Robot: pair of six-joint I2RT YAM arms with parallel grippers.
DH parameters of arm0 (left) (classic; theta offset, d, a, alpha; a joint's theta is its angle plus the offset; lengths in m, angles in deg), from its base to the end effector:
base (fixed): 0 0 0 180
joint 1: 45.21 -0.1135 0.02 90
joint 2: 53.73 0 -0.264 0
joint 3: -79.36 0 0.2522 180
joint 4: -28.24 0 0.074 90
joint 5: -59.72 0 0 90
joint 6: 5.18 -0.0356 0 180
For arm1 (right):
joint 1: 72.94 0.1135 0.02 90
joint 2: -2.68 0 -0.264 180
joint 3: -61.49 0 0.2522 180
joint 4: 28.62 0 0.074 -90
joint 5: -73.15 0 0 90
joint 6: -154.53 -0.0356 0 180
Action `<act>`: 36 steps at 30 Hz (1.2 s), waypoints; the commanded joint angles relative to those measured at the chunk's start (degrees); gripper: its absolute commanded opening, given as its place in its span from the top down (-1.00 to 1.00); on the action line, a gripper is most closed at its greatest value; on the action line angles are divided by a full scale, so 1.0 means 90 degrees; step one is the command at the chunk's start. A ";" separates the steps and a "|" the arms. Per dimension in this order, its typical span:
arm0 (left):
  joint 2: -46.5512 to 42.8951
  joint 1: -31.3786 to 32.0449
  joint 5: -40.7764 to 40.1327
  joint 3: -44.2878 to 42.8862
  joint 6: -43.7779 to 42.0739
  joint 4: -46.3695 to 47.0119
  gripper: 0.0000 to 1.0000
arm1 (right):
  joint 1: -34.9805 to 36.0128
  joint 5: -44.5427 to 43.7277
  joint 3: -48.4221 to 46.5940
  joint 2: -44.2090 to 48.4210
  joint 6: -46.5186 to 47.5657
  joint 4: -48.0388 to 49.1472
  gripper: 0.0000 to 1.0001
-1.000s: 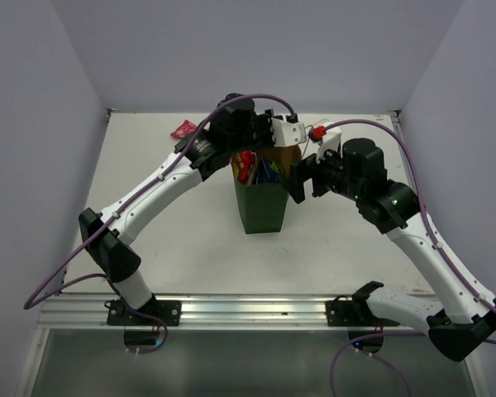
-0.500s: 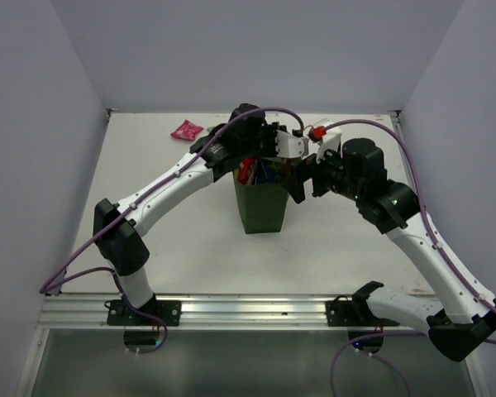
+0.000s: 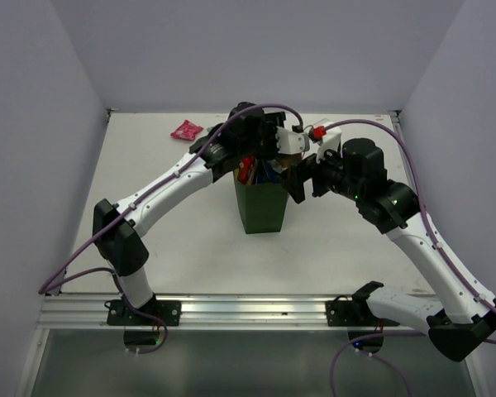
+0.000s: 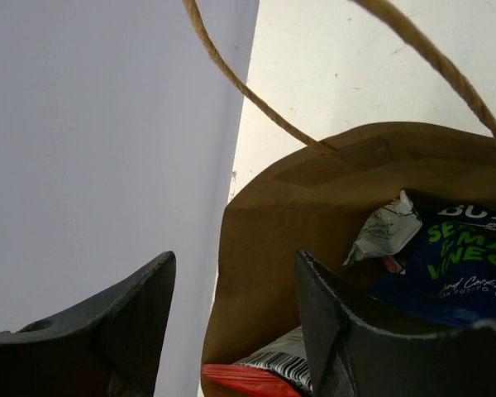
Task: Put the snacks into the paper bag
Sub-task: Place the snack in the paper bag, then pick up the snack from the center of the board.
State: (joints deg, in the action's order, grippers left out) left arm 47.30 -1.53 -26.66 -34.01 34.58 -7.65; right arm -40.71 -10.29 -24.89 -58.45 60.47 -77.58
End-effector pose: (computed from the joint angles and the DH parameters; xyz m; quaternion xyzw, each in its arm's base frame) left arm 0.3002 -0.2898 0.3828 0.6229 0.5580 0.0050 0.5483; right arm 0.1846 0.1212 0.4083 -0.2338 0.8032 0.2155 0.5038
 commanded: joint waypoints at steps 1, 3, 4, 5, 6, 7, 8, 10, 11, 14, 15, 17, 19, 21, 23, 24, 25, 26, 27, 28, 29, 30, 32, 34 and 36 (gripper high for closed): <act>-0.0493 -0.0058 0.0086 0.0072 0.0493 0.0710 -0.35 | -0.0007 -0.0075 -0.0037 0.0053 0.0021 0.0103 -0.97; -0.0697 -0.0126 0.0164 0.0140 0.0834 0.1012 -0.43 | -0.0007 -0.0066 -0.0027 0.0063 0.0011 0.0103 -0.97; -0.0766 -0.0166 0.0155 0.0198 0.0952 0.1120 -0.50 | 0.0003 -0.0056 -0.0017 0.0053 0.0011 0.0112 -0.97; -0.0844 -0.0195 0.0135 0.0218 0.1079 0.1218 -0.54 | 0.0003 -0.0056 -0.0017 0.0063 -0.0008 0.0112 -0.97; -0.0980 -0.0215 0.0106 0.0238 0.1370 0.1402 -0.58 | -0.0007 -0.0046 -0.0017 0.0063 -0.0008 0.0122 -0.97; -0.1049 -0.0282 0.0096 0.0248 0.1518 0.1472 -0.62 | -0.0007 -0.0046 -0.0027 0.0053 -0.0008 0.0122 -0.97; -0.1118 -0.0331 0.0057 0.0248 0.1684 0.1560 -0.68 | 0.0003 -0.0037 -0.0027 0.0053 -0.0008 0.0122 -0.97; -0.1342 -0.0439 -0.0263 0.0306 0.2221 0.1891 -0.75 | 0.0003 -0.0027 -0.0046 0.0043 0.0001 0.0103 -0.97; -0.1420 -0.0459 -0.0381 0.0345 0.2493 0.2009 -0.77 | 0.0003 -0.0017 -0.0056 0.0043 0.0001 0.0093 -0.97; -0.1694 -0.0556 -0.1094 0.0482 0.2846 0.2341 -0.90 | -0.0007 0.0003 -0.0037 0.0024 0.0001 0.0093 -0.97; -0.1791 -0.0595 -0.1318 0.0502 0.3138 0.2603 -0.94 | -0.0007 0.0003 -0.0037 0.0024 0.0001 0.0102 -0.97; -0.1861 -0.0800 -0.1466 0.0531 0.3481 0.2654 -0.98 | -0.0007 0.0012 -0.0027 0.0004 0.0001 0.0122 -0.97; -0.1939 -0.1093 -0.1642 0.0531 0.3998 0.2606 -0.99 | -0.0007 0.0012 -0.0027 -0.0005 0.0001 0.0151 -0.97; -0.2016 -0.1346 -0.1836 0.0589 0.4302 0.2567 -1.00 | -0.0007 0.0012 -0.0027 -0.0015 0.0001 0.0161 -0.97; -0.2036 -0.1464 -0.1954 0.0677 0.4448 0.2537 -1.00 | 0.0003 0.0012 -0.0037 -0.0035 -0.0008 0.0161 -0.97; -0.2046 -0.1590 -0.2061 0.0697 0.4527 0.2479 -1.00 | 0.0003 0.0022 -0.0037 -0.0044 -0.0008 0.0161 -0.97; -0.2037 -0.1679 -0.2081 0.0707 0.4614 0.2469 -1.00 | 0.0003 0.0022 -0.0037 -0.0044 0.0001 0.0161 -0.97; -0.2037 -0.1757 -0.2082 0.0716 0.4838 0.2469 -1.00 | -0.0007 0.0022 -0.0046 -0.0054 -0.0008 0.0171 -0.97; -0.2037 -0.1961 -0.2033 0.0726 0.4965 0.2198 -1.00 | 0.0003 0.0022 -0.0046 -0.0064 0.0001 0.0161 -0.97; -0.2037 -0.2069 -0.1984 0.0775 0.5073 0.2157 -1.00 | -0.0007 0.0022 -0.0037 -0.0074 0.0001 0.0171 -0.97; -0.2046 -0.2167 -0.1916 0.0804 0.5258 0.2127 -1.00 | -0.0007 0.0022 -0.0056 -0.0074 -0.0008 0.0171 -0.97; -0.2056 -0.2361 -0.1896 0.0843 0.5327 0.2108 -1.00 | -0.0007 0.0022 -0.0066 -0.0074 -0.0008 0.0171 -0.97; -0.2037 -0.2538 -0.1857 0.0922 0.5512 0.2078 -1.00 | 0.0003 0.0003 -0.0066 -0.0074 -0.0008 0.0161 -0.97; -0.2017 -0.2821 -0.1740 0.0999 0.5523 0.2010 -1.00 | -0.0007 0.0003 -0.0076 -0.0083 0.0001 0.0142 -0.97; -0.1949 -0.3094 -0.1594 0.1097 0.5884 0.1981 -1.00 | -0.0007 -0.0007 -0.0085 -0.0084 0.0001 0.0142 -0.97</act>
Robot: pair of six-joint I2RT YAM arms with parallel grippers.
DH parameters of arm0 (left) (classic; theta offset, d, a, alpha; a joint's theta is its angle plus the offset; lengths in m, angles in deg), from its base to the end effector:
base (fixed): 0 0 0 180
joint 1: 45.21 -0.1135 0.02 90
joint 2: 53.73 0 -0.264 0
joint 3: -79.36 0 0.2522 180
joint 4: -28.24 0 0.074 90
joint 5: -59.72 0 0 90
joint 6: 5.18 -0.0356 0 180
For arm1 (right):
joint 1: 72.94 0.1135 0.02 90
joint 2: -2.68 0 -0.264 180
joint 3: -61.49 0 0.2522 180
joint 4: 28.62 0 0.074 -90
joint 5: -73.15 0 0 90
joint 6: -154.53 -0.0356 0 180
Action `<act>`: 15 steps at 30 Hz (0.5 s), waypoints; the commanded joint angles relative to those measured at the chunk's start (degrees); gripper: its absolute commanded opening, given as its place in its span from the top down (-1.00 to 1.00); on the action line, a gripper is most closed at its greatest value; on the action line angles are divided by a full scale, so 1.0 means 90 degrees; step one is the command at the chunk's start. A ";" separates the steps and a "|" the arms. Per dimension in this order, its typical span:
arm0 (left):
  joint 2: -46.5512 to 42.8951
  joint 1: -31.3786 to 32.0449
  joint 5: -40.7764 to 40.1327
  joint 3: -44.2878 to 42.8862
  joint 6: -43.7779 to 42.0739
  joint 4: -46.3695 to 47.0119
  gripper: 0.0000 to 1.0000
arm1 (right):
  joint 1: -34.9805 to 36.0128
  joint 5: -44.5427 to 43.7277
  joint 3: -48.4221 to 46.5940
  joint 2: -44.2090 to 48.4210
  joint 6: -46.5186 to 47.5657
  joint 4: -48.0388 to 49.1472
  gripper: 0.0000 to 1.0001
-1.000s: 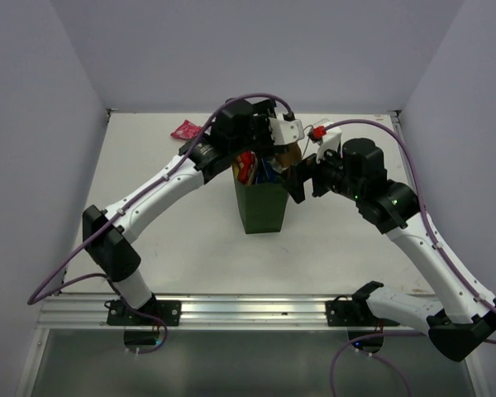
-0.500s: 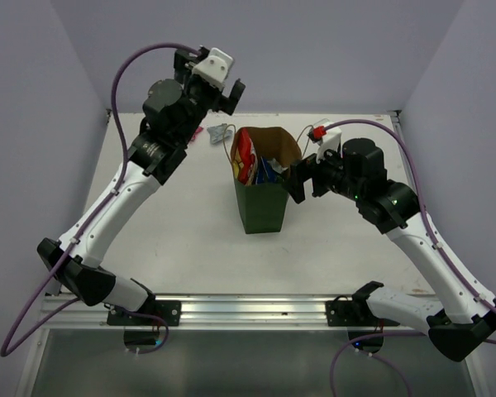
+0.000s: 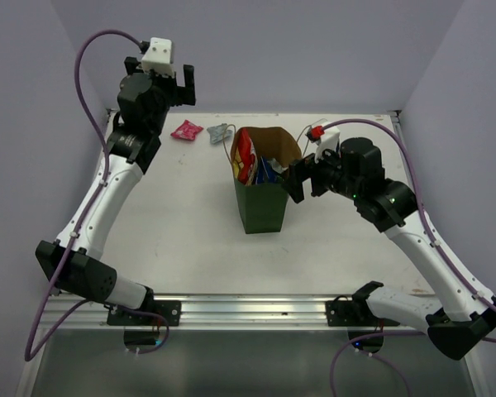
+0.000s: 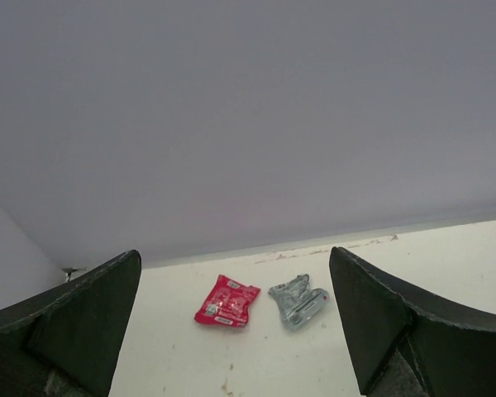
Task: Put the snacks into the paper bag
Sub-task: Pick up the snack from the center of the board.
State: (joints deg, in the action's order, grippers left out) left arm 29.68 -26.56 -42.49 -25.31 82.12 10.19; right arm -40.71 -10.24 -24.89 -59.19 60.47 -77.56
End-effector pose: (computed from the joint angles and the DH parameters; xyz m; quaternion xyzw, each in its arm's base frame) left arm 0.3183 -0.0995 0.4733 0.0506 0.6856 -0.0279 0.7257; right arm 0.1878 0.1232 0.4057 -0.2345 0.8065 0.2144 0.4986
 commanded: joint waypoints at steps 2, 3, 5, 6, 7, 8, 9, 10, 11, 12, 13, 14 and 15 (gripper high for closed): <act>0.0077 -0.0470 0.0291 0.0218 0.0777 -0.0021 -1.00 | -0.0007 -0.0022 -0.0085 -0.0020 0.0001 0.0149 -0.97; 0.0106 -0.0607 0.0331 0.0257 0.0836 -0.0021 -1.00 | -0.0007 -0.0022 -0.0076 -0.0021 0.0001 0.0149 -0.97; 0.0174 -0.0734 0.0389 0.0365 0.1031 -0.0050 -1.00 | -0.0007 -0.0032 -0.0095 -0.0021 -0.0008 0.0139 -0.97; 0.0252 -0.0870 0.0467 0.0385 0.1100 -0.0098 -1.00 | 0.0003 -0.0041 -0.0095 -0.0030 -0.0008 0.0139 -0.97; 0.0301 -0.0930 0.0487 0.0423 0.1159 -0.0118 -1.00 | -0.0007 -0.0061 -0.0105 -0.0030 -0.0008 0.0149 -0.97; 0.0389 -0.0979 0.0516 0.0453 0.1256 -0.0138 -1.00 | 0.0003 -0.0080 -0.0105 -0.0030 -0.0018 0.0159 -0.97; 0.0419 -0.1095 0.0594 0.0511 0.1296 -0.0138 -1.00 | 0.0003 -0.0100 -0.0105 -0.0030 -0.0028 0.0159 -0.97; 0.0467 -0.1145 0.0633 0.0541 0.1335 -0.0138 -1.00 | -0.0007 -0.0139 -0.0105 -0.0030 -0.0018 0.0149 -0.97; 0.0545 -0.1193 0.0682 0.0570 0.1374 -0.0148 -1.00 | -0.0007 -0.0168 -0.0095 -0.0030 -0.0028 0.0139 -0.97; 0.0585 -0.1271 0.0721 0.0619 0.1393 -0.0148 -1.00 | -0.0007 -0.0197 -0.0095 -0.0021 -0.0038 0.0130 -0.97; 0.0633 -0.1311 0.0751 0.0638 0.1403 -0.0138 -1.00 | -0.0007 -0.0227 -0.0095 -0.0030 -0.0028 0.0129 -0.97; 0.0711 -0.1350 0.0790 0.0658 0.1423 -0.0148 -1.00 | 0.0003 -0.0246 -0.0086 -0.0030 -0.0028 0.0120 -0.97; 0.0751 -0.1408 0.0819 0.0707 0.1433 -0.0138 -1.00 | 0.0003 -0.0275 -0.0085 -0.0030 -0.0028 0.0120 -0.97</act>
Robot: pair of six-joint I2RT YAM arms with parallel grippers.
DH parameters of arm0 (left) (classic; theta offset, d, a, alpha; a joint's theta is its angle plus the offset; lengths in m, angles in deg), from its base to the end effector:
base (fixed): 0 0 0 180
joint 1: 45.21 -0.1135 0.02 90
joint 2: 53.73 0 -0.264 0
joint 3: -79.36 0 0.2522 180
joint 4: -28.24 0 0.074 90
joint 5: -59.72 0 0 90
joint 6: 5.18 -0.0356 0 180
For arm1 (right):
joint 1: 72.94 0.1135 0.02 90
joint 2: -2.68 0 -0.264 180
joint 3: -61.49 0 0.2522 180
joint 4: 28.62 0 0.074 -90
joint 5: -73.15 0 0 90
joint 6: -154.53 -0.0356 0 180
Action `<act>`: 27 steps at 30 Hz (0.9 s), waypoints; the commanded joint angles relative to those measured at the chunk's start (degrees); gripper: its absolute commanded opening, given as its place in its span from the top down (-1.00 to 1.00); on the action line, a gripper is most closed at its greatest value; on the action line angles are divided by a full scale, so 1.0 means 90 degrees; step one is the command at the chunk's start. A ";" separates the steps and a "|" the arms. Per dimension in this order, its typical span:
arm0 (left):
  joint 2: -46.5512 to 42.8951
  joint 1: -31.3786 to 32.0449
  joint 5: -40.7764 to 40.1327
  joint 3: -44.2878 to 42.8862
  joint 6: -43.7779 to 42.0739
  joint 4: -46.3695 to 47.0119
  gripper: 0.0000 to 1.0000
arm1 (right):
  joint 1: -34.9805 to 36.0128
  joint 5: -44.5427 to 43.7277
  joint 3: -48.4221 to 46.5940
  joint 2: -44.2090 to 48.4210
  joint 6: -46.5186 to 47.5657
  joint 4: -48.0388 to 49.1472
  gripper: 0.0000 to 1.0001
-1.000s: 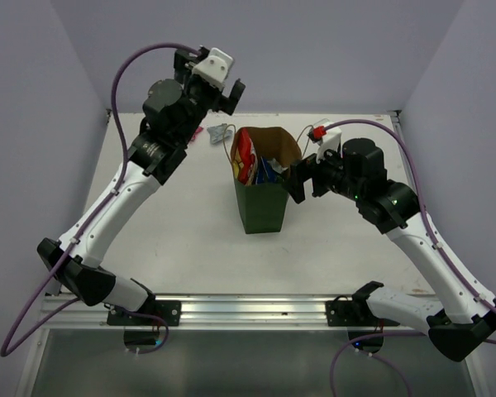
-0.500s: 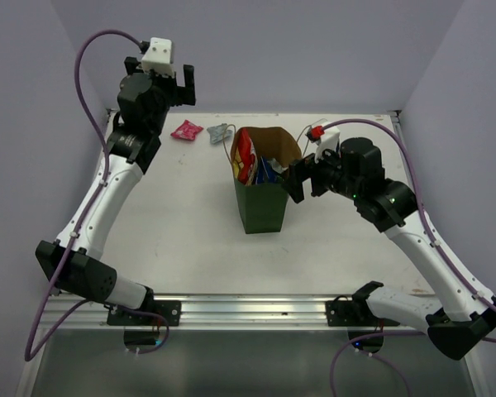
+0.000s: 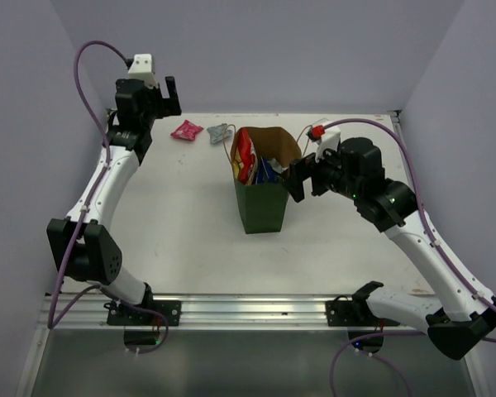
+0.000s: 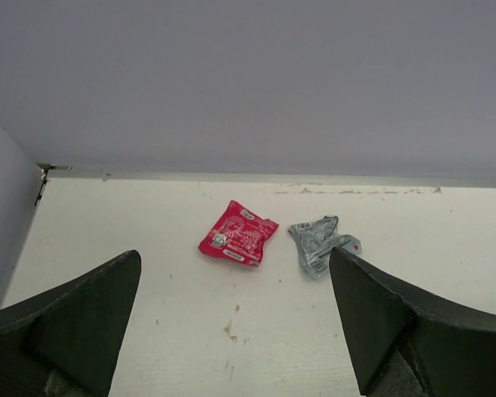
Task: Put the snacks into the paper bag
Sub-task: Pick up the snack from the center of the board.
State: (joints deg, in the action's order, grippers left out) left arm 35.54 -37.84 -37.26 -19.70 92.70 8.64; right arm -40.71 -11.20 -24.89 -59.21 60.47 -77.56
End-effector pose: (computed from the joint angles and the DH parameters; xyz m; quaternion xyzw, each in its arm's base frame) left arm 0.3704 -0.0435 0.4017 -0.0426 0.7634 -0.0391 0.6434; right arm 0.1882 0.1228 0.4056 -0.2302 0.8080 0.2078 0.5009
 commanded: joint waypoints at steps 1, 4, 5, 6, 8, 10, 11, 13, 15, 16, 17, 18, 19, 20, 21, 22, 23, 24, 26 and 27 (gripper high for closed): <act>0.0148 -0.0175 0.0248 0.0102 0.0267 0.0034 -1.00 | 0.0003 -0.0188 -0.0085 -0.0028 -0.0038 0.0120 -0.97; 0.0315 -0.0292 0.0297 0.0122 0.0296 0.0034 -1.00 | 0.0003 -0.0276 -0.0076 -0.0028 -0.0048 0.0100 -0.97; 0.0421 -0.0341 0.0336 0.0122 0.0306 0.0034 -1.00 | -0.0007 -0.0305 -0.0076 -0.0028 -0.0048 0.0090 -0.97; 0.0471 -0.0370 0.0365 0.0103 0.0316 0.0034 -1.00 | 0.0003 -0.0306 -0.0076 -0.0028 -0.0048 0.0090 -0.97; 0.0646 -0.0429 0.0434 0.0093 0.0335 0.0044 -1.00 | -0.0007 -0.0364 -0.0076 -0.0018 -0.0048 0.0071 -0.97; 0.0783 -0.0507 0.0492 0.0025 0.0345 0.0044 -1.00 | -0.0007 -0.0393 -0.0066 0.0001 -0.0038 0.0061 -0.97; 0.0958 -0.0536 0.0531 -0.0014 0.0355 0.0035 -1.00 | -0.0007 -0.0413 -0.0056 0.0011 -0.0057 0.0061 -0.97; 0.1134 -0.0595 0.0619 -0.0132 0.0355 0.0025 -1.00 | 0.0003 -0.0432 -0.0037 0.0021 -0.0067 0.0061 -0.97; 0.1398 -0.0634 0.0649 -0.0239 0.0345 0.0034 -1.00 | -0.0007 -0.0432 -0.0027 0.0021 -0.0077 0.0051 -0.97; 0.1573 -0.0634 0.0649 -0.0278 0.0345 0.0044 -1.00 | 0.0003 -0.0432 -0.0017 0.0021 -0.0077 0.0042 -0.97; 0.1671 -0.0644 0.0639 -0.0307 0.0365 0.0073 -1.00 | 0.0003 -0.0432 -0.0027 0.0002 -0.0077 0.0042 -0.97; 0.1759 -0.0644 0.0630 -0.0375 0.0365 0.0102 -1.00 | -0.0007 -0.0432 -0.0027 -0.0018 -0.0096 0.0042 -0.97; 0.1847 -0.0654 0.0639 -0.0395 0.0374 0.0122 -1.00 | 0.0003 -0.0423 -0.0037 -0.0037 -0.0096 0.0042 -0.97; 0.2013 -0.0654 0.0620 -0.0425 0.0423 0.0180 -1.00 | 0.0003 -0.0423 -0.0066 -0.0047 -0.0106 0.0032 -0.97; 0.2111 -0.0654 0.0620 -0.0493 0.0462 0.0220 -1.00 | 0.0003 -0.0423 -0.0085 -0.0067 -0.0096 0.0022 -0.97; 0.2296 -0.0654 0.0620 -0.0522 0.0549 0.0249 -1.00 | 0.0003 -0.0423 -0.0095 -0.0086 -0.0116 0.0012 -0.97; 0.2384 -0.0654 0.0610 -0.0561 0.0628 0.0269 -1.00 | -0.0007 -0.0432 -0.0124 -0.0096 -0.0106 0.0003 -0.97; 0.2482 -0.0654 0.0591 -0.0649 0.0725 0.0269 -1.00 | 0.0003 -0.0442 -0.0134 -0.0106 -0.0125 -0.0007 -0.97; 0.2735 -0.0663 0.0493 -0.0756 0.1182 0.0162 -1.00 | 0.0003 -0.0462 -0.0154 -0.0116 -0.0145 0.0002 -0.97; 0.2814 -0.0663 0.0493 -0.0844 0.1349 0.0142 -0.99 | 0.0003 -0.0471 -0.0154 -0.0125 -0.0155 0.0002 -0.97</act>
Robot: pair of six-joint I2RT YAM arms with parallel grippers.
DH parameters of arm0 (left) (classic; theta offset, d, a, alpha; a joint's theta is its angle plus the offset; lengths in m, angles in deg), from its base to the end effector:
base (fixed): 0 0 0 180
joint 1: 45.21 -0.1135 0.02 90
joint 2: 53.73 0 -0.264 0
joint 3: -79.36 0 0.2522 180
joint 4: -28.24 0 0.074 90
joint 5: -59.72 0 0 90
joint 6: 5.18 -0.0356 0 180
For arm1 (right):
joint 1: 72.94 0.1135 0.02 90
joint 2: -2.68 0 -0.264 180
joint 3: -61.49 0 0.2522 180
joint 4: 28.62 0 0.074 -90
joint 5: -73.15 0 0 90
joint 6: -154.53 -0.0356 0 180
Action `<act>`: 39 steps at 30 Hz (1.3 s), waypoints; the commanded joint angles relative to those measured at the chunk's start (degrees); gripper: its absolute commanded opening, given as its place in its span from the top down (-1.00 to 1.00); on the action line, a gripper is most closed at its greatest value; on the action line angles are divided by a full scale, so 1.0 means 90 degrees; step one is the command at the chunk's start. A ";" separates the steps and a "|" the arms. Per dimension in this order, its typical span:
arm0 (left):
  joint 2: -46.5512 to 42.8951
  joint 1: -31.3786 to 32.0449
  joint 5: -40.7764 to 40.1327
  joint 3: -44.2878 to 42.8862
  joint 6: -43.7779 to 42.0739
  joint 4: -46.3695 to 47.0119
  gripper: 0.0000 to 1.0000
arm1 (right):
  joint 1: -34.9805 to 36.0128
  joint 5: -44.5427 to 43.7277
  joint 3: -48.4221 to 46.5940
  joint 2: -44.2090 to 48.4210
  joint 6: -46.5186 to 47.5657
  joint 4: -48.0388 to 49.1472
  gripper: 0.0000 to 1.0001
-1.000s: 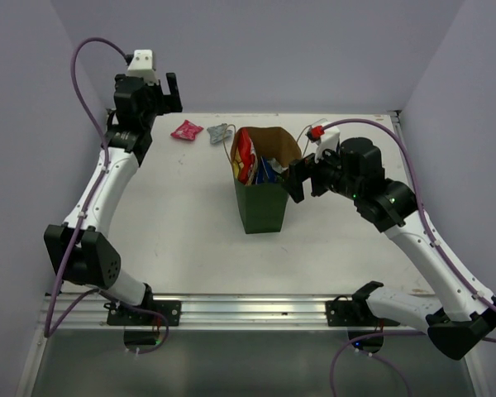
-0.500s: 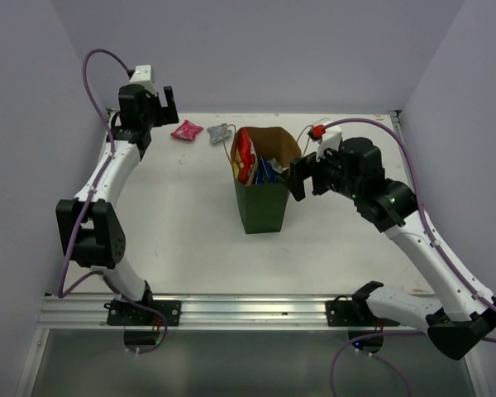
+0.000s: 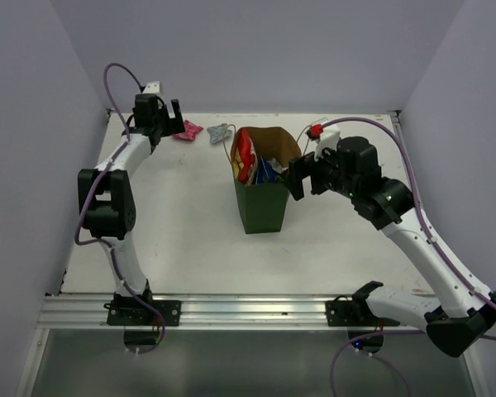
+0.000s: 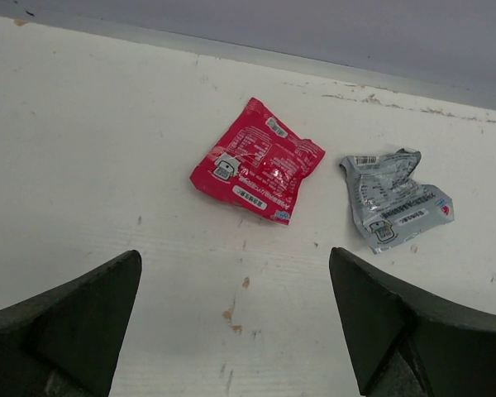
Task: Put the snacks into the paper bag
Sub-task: Pick up the snack from the center of the board.
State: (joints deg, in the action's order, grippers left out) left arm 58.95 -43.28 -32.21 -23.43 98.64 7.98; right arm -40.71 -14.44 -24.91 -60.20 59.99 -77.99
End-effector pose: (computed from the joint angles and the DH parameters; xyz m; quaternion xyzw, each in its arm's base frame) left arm 0.4648 -0.0145 0.2587 -0.0981 0.8610 -0.0539 0.4961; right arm 0.1933 0.1237 0.4013 -0.2136 0.8199 0.1844 0.4982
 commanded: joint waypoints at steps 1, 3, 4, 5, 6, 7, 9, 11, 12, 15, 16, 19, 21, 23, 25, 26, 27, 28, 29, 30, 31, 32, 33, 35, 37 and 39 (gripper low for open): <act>0.0340 -0.0059 -0.0078 -0.0449 0.1068 0.0195 -0.98 | -0.0007 -0.0122 -0.0161 -0.0036 -0.0121 0.0051 -0.97; 0.0419 -0.0068 -0.0136 -0.0430 0.1479 0.0263 -0.95 | 0.0003 -0.0112 -0.0171 -0.0055 -0.0121 0.0061 -0.97; 0.0496 -0.0068 -0.0156 -0.0410 0.1878 0.0312 -0.93 | 0.0003 -0.0112 -0.0181 -0.0075 -0.0121 0.0061 -0.97; 0.0526 -0.0068 -0.0214 -0.0352 0.2066 0.0409 -0.92 | -0.0007 -0.0112 -0.0190 -0.0094 -0.0121 0.0051 -0.97; 0.0555 -0.0068 -0.0273 -0.0303 0.2261 0.0468 -0.90 | -0.0007 -0.0112 -0.0200 -0.0104 -0.0121 0.0061 -0.97; 0.0594 -0.0068 -0.0322 -0.0264 0.2669 0.0527 -0.90 | 0.0003 -0.0112 -0.0200 -0.0104 -0.0121 0.0061 -0.97; 0.0634 -0.0068 -0.0497 -0.0098 0.3032 0.0605 -0.89 | -0.0007 -0.0112 -0.0200 -0.0104 -0.0131 0.0061 -0.97; 0.0683 -0.0068 -0.0634 0.0038 0.3550 0.0946 -0.86 | -0.0007 -0.0112 -0.0161 -0.0104 -0.0150 0.0071 -0.97; 0.0702 -0.0068 -0.0664 0.0078 0.3697 0.1015 -0.83 | 0.0003 -0.0102 -0.0161 -0.0085 -0.0150 0.0071 -0.97; 0.0800 -0.0068 -0.0722 0.0205 0.4273 0.1259 -0.78 | 0.0003 -0.0093 -0.0122 -0.0065 -0.0180 0.0071 -0.97; 0.0877 -0.0068 -0.0742 0.0225 0.4555 0.1308 -0.76 | -0.0007 -0.0093 -0.0103 -0.0046 -0.0189 0.0080 -0.97; 0.1034 -0.0068 -0.0801 0.0273 0.5044 0.1415 -0.72 | -0.0007 -0.0093 -0.0112 -0.0046 -0.0189 0.0080 -0.97; 0.1112 -0.0068 -0.0820 0.0322 0.5269 0.1513 -0.69 | -0.0007 -0.0093 -0.0112 -0.0046 -0.0189 0.0080 -0.97; 0.1229 -0.0059 -0.0859 0.0361 0.5504 0.1679 -0.65 | 0.0003 -0.0093 -0.0112 -0.0046 -0.0189 0.0080 -0.97; 0.1365 -0.0059 -0.0869 0.0371 0.5689 0.1776 -0.62 | 0.0003 -0.0093 -0.0112 -0.0045 -0.0189 0.0080 -0.97; 0.1405 -0.0059 -0.0879 0.0371 0.5739 0.1903 -0.59 | -0.0007 -0.0073 -0.0112 -0.0046 -0.0180 0.0080 -0.97; 0.1454 -0.0059 -0.0869 0.0362 0.5797 0.1943 -0.58 | -0.0007 -0.0073 -0.0103 -0.0046 -0.0189 0.0080 -0.97; 0.1551 -0.0059 -0.0850 0.0361 0.5895 0.2069 -0.56 | -0.0007 -0.0063 -0.0122 -0.0046 -0.0189 0.0071 -0.97; 0.1610 -0.0059 -0.0801 0.0352 0.5944 0.2128 -0.52 | 0.0003 -0.0063 -0.0122 -0.0046 -0.0189 0.0071 -0.97; 0.1649 -0.0059 -0.0772 0.0342 0.5993 0.2158 -0.50 | -0.0007 -0.0054 -0.0122 -0.0046 -0.0189 0.0071 -0.97; 0.1756 -0.0059 -0.0752 0.0332 0.6071 0.2216 -0.49 | 0.0003 -0.0063 -0.0122 -0.0046 -0.0189 0.0071 -0.97; 0.1805 -0.0049 -0.0742 0.0303 0.6100 0.2226 -0.46 | -0.0007 -0.0063 -0.0122 -0.0046 -0.0189 0.0080 -0.97; 0.1844 -0.0039 -0.0732 0.0293 0.6130 0.2246 -0.44 | -0.0007 -0.0063 -0.0122 -0.0046 -0.0180 0.0061 -0.97; 0.1952 -0.0020 -0.0771 0.0284 0.6149 0.2334 -0.34 | 0.0003 -0.0063 -0.0142 -0.0065 -0.0170 0.0061 -0.97; 0.2040 -0.0010 -0.0762 0.0274 0.6111 0.2479 -0.23 | -0.0007 -0.0063 -0.0151 -0.0075 -0.0150 0.0061 -0.97; 0.2137 -0.0010 -0.0752 0.0235 0.6081 0.2529 -0.12 | 0.0003 -0.0063 -0.0132 -0.0055 -0.0160 0.0061 -0.97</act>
State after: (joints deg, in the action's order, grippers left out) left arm 76.26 -43.30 -37.98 -20.29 152.81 26.93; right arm -40.71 -14.42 -24.91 -61.11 58.94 -78.01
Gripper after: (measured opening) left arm 0.579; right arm 0.985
